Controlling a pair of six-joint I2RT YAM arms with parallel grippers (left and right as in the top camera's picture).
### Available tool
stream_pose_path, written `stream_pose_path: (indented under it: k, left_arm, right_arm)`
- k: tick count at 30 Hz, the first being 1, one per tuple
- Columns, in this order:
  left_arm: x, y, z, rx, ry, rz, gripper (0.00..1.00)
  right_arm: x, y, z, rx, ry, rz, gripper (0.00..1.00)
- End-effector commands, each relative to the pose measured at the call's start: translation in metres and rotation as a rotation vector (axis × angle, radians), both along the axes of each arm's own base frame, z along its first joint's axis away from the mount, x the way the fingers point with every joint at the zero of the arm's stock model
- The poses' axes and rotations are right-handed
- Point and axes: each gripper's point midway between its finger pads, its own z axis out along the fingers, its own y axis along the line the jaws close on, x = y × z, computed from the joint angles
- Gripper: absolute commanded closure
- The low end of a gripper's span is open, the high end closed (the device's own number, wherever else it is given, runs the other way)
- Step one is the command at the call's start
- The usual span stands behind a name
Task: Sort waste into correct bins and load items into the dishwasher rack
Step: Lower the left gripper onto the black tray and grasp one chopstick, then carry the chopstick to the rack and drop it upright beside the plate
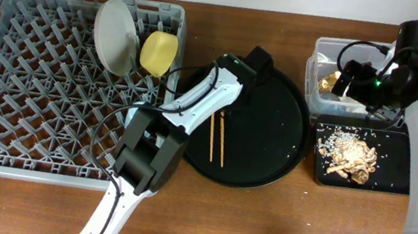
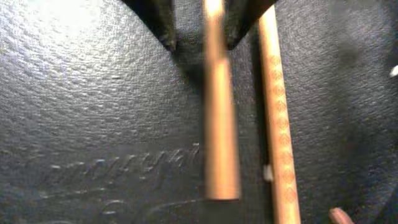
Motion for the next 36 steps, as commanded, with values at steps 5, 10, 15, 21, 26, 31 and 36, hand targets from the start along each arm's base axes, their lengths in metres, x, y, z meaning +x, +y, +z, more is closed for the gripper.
stream_pose_path:
  k: [5,10,15,21,26,31,36]
  left_arm:
    - [-0.001,-0.001,-0.006,0.006,0.043,-0.022,0.99]
    - [0.035,0.001,0.120,-0.042,-0.116,-0.152,0.99]
    - [0.031,0.072,0.242,-0.083,-0.255,-0.234,0.99]
    - [-0.008,0.127,0.340,-0.122,-0.396,-0.306,0.99]
    - [-0.079,0.220,0.321,0.229,-0.213,-0.181,0.99]
    - [-0.061,0.228,0.227,0.303,-0.087,-0.192,0.99]
    - [-0.044,0.267,0.166,0.331,-0.072,-0.083,1.00]
  right_arm:
    - [0.001,-0.001,0.001,-0.006,-0.003,-0.005,0.02]
    - [0.001,-0.001,0.001,-0.006,-0.003,-0.005,0.02]
    - [0.001,-0.001,0.001,-0.006,-0.003,-0.005,0.01]
    - [0.001,-0.001,0.001,-0.006,-0.003,-0.005,0.02]
    - [0.001,-0.001,0.001,-0.006,-0.003,-0.005,0.01]
    - [0.001,-0.001,0.001,-0.006,-0.003,-0.005,0.02]
    - [0.001,-0.001,0.001,-0.006,-0.003,-0.005,0.02]
